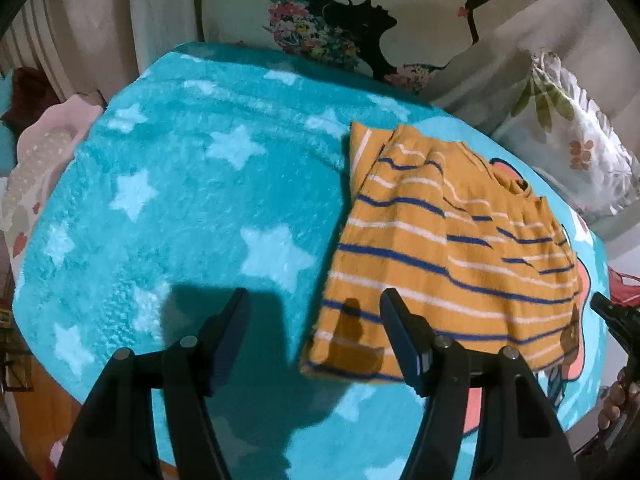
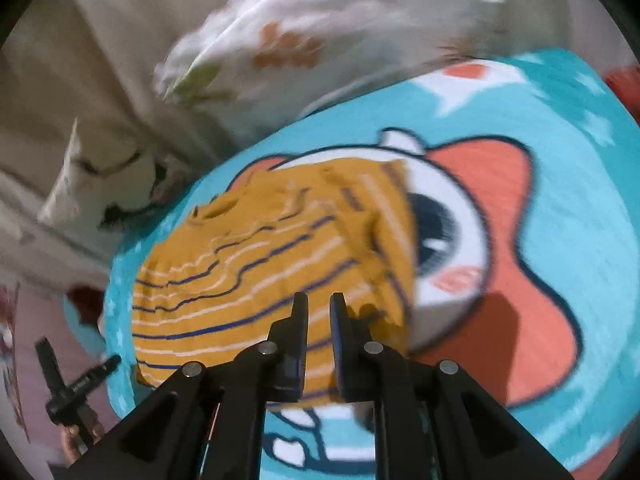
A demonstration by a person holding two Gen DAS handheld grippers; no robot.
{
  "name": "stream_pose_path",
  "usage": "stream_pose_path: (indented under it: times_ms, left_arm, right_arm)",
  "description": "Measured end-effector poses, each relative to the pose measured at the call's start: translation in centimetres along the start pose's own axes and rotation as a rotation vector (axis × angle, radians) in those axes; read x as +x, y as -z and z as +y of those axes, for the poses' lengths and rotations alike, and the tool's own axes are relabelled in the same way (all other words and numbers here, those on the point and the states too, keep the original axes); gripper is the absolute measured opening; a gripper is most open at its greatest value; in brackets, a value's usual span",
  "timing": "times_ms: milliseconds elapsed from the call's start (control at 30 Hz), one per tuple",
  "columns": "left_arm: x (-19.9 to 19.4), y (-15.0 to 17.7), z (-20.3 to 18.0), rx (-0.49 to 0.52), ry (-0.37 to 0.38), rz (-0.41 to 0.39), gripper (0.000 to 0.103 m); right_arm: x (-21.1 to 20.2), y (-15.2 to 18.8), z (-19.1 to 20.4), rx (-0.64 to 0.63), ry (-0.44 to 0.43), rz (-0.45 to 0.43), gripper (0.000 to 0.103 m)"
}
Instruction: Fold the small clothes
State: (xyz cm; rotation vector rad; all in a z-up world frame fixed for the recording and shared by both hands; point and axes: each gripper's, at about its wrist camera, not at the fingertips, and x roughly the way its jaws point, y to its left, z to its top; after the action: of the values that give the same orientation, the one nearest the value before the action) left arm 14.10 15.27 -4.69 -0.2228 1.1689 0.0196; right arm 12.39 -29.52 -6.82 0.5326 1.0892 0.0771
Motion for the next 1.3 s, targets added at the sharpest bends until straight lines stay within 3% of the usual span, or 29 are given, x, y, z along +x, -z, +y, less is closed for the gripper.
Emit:
stream_pose_path:
  times_ms: [233, 367, 467, 600, 667, 767, 833, 933, 1067, 1133, 1300]
  left_arm:
    - [4.6, -0.1, -1.6, -0.02, -0.048, 0.051, 0.066]
    - [6.2, -0.1, -0.8, -0.081, -0.057, 0.076, 0.075]
    - [6.1, -0.1, 0.2, -0.136, -0.038, 0.085, 0.075]
    - [4.8, -0.1, 1.4, -0.169, -0.098, 0.068, 0.075]
    - [4.1, -0.2, 2.2, -0.18, -0.109, 0.059, 0.075]
    - [2.8, -0.5, 3.1, -0.188, -0.114, 0.034, 0.075]
    - [2.0, -0.7, 3.7, -0.191, -0.118, 0.013, 0.075]
    - [1.3, -1.6, 4.9, -0.199, -0.093, -0.008, 0.075]
    - [0.6, -2.2, 6.6, -0.172, -0.068, -0.034, 0.075]
    - [1.0, -3.0, 7.4, -0.148, -0.068, -0.033, 0.075]
    - [1.4, -3.9, 10.8, -0.123, -0.073, -0.031, 0.075]
  right_arm:
    - [6.1, -1.4, 0.9, -0.09, 0.069, 0.12, 0.012]
    - [7.4, -1.2, 0.5, -0.111, 0.048, 0.147, 0.014]
    - [7.4, -1.4, 0.0, -0.084, 0.008, 0.142, 0.014]
    - [7.3, -1.2, -0.6, -0.066, -0.04, 0.129, 0.017]
    - [7.3, -1.1, -0.7, -0.066, -0.079, 0.121, 0.025]
    - [7.2, -1.0, -0.6, -0.059, -0.172, 0.12, 0.056]
    - [7.5, -1.1, 0.2, -0.079, -0.172, 0.14, 0.066]
    - [7.0, -1.8, 1.9, -0.119, -0.059, 0.171, 0.066]
    - [3.4, -0.9, 6.3, -0.204, 0.058, 0.062, 0.066]
    - [2.7, 0.2, 8.8, -0.258, 0.074, 0.047, 0.066]
    - [5.0, 6.7, 18.7, -0.519, 0.055, 0.122, 0.066]
